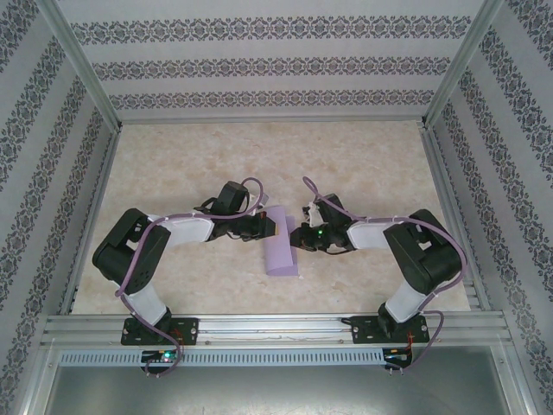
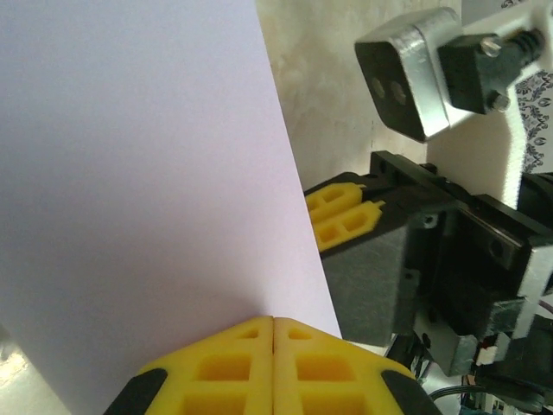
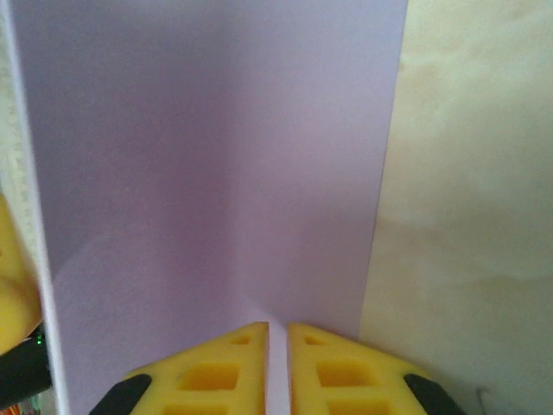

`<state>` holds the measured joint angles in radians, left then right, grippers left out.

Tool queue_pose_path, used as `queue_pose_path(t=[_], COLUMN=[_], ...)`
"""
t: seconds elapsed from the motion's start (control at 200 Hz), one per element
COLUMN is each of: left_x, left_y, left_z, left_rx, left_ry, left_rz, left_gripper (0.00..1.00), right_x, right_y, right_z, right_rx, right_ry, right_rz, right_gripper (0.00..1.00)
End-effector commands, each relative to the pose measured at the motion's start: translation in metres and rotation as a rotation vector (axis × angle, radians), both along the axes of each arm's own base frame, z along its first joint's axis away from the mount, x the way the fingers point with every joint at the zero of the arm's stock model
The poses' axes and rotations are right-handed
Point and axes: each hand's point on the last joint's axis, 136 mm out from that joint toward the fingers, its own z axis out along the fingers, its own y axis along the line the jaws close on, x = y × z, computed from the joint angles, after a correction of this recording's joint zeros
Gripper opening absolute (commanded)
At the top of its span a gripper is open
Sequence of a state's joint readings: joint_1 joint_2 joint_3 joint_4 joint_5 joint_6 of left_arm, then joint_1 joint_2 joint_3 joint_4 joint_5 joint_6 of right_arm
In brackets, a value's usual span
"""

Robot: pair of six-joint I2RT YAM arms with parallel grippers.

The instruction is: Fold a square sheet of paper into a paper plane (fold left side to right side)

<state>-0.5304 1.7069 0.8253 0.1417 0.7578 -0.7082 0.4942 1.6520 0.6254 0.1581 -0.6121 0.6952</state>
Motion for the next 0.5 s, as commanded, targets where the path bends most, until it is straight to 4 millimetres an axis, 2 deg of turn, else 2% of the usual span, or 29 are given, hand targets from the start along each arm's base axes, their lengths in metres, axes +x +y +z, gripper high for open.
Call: queue_pose_path(t=[0.0,0.175,0.355,0.495], left_x=[-0.003,-0.005,-0.008,-0.008], left_y=[-0.006,-0.008,-0.01,-0.011], left_z=[-0.002,0.0,0.0,0.0], left_rx=[0.017,0.016,0.016,0.014], left_ry=[-0.006,-0.009,-0.012,-0.014], left_rz=[-0.031,-0.044,-0.054,-0.052], left_gripper=[0.04,0.03,0.01,0.0], right_x=[0.005,0.009,0.007,0.007], right_y=[-0.008,-0.023,-0.008,0.002], right_z=[0.019,0.035,0.058,0.053], right_rx=[0.038,0.083,0.207,0.219], right_ry=[-0.046,-0.082,-0.097,-0.075], right_rz=[-0.021,-0.047,0.002,0.025], right_gripper=[0.19,0.33,0.53,0.58])
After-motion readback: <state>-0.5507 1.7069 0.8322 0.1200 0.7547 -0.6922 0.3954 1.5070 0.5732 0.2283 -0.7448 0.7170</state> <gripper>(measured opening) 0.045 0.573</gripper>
